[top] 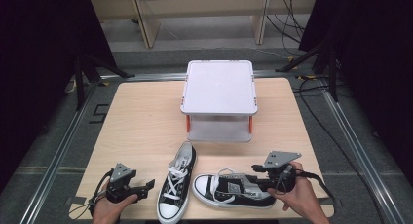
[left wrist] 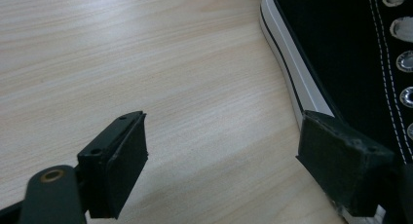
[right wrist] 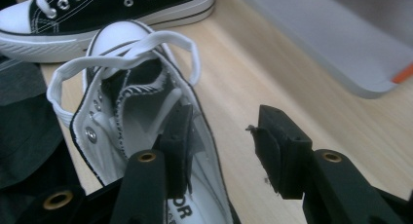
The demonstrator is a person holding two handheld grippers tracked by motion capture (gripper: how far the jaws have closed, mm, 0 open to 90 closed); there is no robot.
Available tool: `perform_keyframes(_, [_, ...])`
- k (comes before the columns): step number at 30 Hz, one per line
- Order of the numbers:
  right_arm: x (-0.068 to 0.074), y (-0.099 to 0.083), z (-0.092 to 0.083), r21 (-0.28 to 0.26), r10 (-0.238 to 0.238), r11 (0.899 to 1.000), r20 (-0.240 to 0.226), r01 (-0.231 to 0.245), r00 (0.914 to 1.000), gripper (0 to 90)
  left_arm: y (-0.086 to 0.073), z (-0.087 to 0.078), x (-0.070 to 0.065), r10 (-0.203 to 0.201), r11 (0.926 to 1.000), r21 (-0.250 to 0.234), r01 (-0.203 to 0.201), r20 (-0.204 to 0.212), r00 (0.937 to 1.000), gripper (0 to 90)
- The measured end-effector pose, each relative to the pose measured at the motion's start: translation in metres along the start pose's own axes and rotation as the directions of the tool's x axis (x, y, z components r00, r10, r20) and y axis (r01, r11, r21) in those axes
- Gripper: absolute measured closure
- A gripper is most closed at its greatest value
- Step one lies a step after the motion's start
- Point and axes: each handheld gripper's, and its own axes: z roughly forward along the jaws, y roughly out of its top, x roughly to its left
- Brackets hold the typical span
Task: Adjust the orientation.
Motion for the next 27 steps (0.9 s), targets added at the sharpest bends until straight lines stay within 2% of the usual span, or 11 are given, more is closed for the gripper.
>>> perform_keyframes(3, [0.000,0.002,0.005,0.032,-0.023,0.999,0.006,0.023,0.9997,58.5,0.000,0.000,0.001,0.005,1.0000,0.002,-0.005,-0.006,1.0000,17.4])
perform_keyframes(5, [0.003,0.007,0.010,0.054,-0.035,0.998,-0.026,0.036,0.9991,58.6,0.000,0.000,0.001,0.002,1.0000,0.002,-0.002,0.000,1.0000,17.5])
perform_keyframes(6, [0.002,0.009,0.012,0.059,-0.066,0.996,-0.029,0.068,0.9974,58.9,0.000,0.000,0.000,-0.003,1.0000,0.000,0.003,0.003,1.0000,17.4])
perform_keyframes(9, [0.003,0.014,0.019,0.082,-0.078,0.993,-0.049,0.082,0.9957,60.6,0.000,0.000,0.000,0.005,1.0000,0.003,-0.005,-0.003,1.0000,17.4])
perform_keyframes(11, [0.005,0.017,0.026,0.116,-0.107,0.987,-0.057,0.113,0.9926,65.7,0.000,0.000,0.000,0.006,1.0000,0.002,-0.006,-0.002,1.0000,17.4])
perform_keyframes(13, [0.008,0.020,0.033,0.126,-0.119,0.984,-0.082,0.129,0.9895,75.8,0.001,-0.002,0.000,0.006,0.9999,0.012,-0.006,-0.011,0.9999,17.4])
perform_keyframes(15, [0.008,0.022,0.036,0.140,-0.144,0.978,-0.070,0.153,0.9871,84.3,0.000,0.000,0.000,0.006,1.0000,0.004,-0.006,-0.002,1.0000,17.4])
perform_keyframes(17, [0.009,0.026,0.034,0.170,-0.119,0.977,-0.081,0.131,0.9896,86.9,0.000,0.000,0.001,0.009,0.9999,0.006,-0.009,-0.002,1.0000,17.5])
perform_keyframes(21, [0.007,0.027,0.034,0.158,-0.095,0.982,-0.070,0.105,0.9930,87.8,0.000,0.000,0.001,0.009,0.9999,0.006,-0.009,-0.002,1.0000,17.5])
perform_keyframes(22, [0.002,0.027,0.031,0.157,-0.076,0.984,-0.041,0.082,0.9963,88.0,0.000,-0.001,0.000,0.007,1.0000,0.003,-0.007,0.002,1.0000,17.5])
perform_keyframes(27, [-0.014,0.024,0.019,0.139,-0.033,0.990,0.022,0.029,0.9992,88.1,0.000,-0.001,0.000,0.001,1.0000,-0.002,-0.001,0.004,1.0000,17.4])
